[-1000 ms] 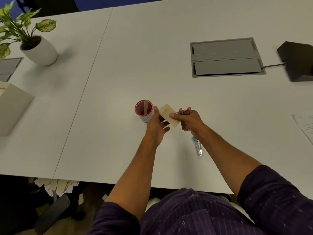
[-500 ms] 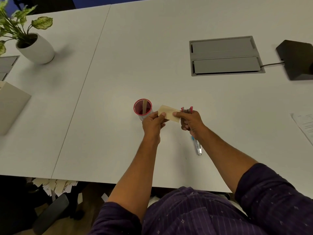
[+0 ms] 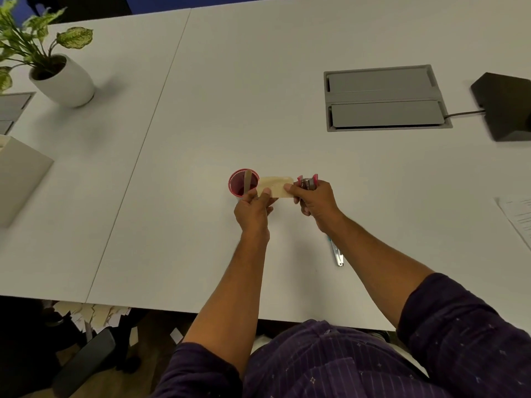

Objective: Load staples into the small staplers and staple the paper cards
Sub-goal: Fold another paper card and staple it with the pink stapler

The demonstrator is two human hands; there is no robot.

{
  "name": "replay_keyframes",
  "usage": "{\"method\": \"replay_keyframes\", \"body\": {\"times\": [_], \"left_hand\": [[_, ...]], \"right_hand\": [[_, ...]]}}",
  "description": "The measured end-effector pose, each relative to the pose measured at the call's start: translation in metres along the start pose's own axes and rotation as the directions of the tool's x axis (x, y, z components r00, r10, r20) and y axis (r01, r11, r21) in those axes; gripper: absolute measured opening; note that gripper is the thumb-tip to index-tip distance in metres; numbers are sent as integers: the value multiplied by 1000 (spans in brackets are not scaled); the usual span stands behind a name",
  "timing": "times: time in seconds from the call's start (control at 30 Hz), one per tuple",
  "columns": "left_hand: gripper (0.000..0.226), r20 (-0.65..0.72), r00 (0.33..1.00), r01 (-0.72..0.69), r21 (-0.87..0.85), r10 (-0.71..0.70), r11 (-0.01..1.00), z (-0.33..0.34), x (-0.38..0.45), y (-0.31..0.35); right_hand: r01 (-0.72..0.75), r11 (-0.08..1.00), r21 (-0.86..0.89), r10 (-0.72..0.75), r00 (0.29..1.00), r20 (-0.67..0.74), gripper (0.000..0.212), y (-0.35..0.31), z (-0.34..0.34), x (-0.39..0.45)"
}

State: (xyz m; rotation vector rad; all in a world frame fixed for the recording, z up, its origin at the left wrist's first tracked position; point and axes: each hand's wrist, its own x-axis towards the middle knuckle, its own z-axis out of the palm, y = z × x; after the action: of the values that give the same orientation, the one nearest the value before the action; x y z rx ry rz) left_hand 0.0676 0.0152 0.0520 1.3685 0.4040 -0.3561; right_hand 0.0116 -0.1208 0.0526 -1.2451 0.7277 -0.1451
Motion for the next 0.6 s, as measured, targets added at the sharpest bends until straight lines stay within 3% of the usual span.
{"method": "replay_keyframes", "body": {"times": [0.17,0.3,0.37,0.43,0.53,0.6], "left_hand": [[32,-135,973,-157,202,186,967,-14,18,4],[29,-188,951,-151,414,246,898,-25,33,0],[24,-197,944,-140,484,264,864,-28,38,-2],[22,-191,943,-138,517,272,844,-30,41,-5],[23,-178,949,-133,517,259,845,-31,45,-6],[22,-159,948,-149,544,275,826,-33,46,-7]], "right_hand": [[187,927,-326,-202,979,-13,19,-20,33,13],[264,839,-476,-273,961,52,17,-29,61,27],[298,799,-523,-309,949,68,27,-30,77,32],[319,760,-567,-339,938,73,29,-29,91,38],[300,690,-659,-322,942,91,8,-27,107,46],[270,607,-747,-299,949,100,16,-24,116,48]]}}
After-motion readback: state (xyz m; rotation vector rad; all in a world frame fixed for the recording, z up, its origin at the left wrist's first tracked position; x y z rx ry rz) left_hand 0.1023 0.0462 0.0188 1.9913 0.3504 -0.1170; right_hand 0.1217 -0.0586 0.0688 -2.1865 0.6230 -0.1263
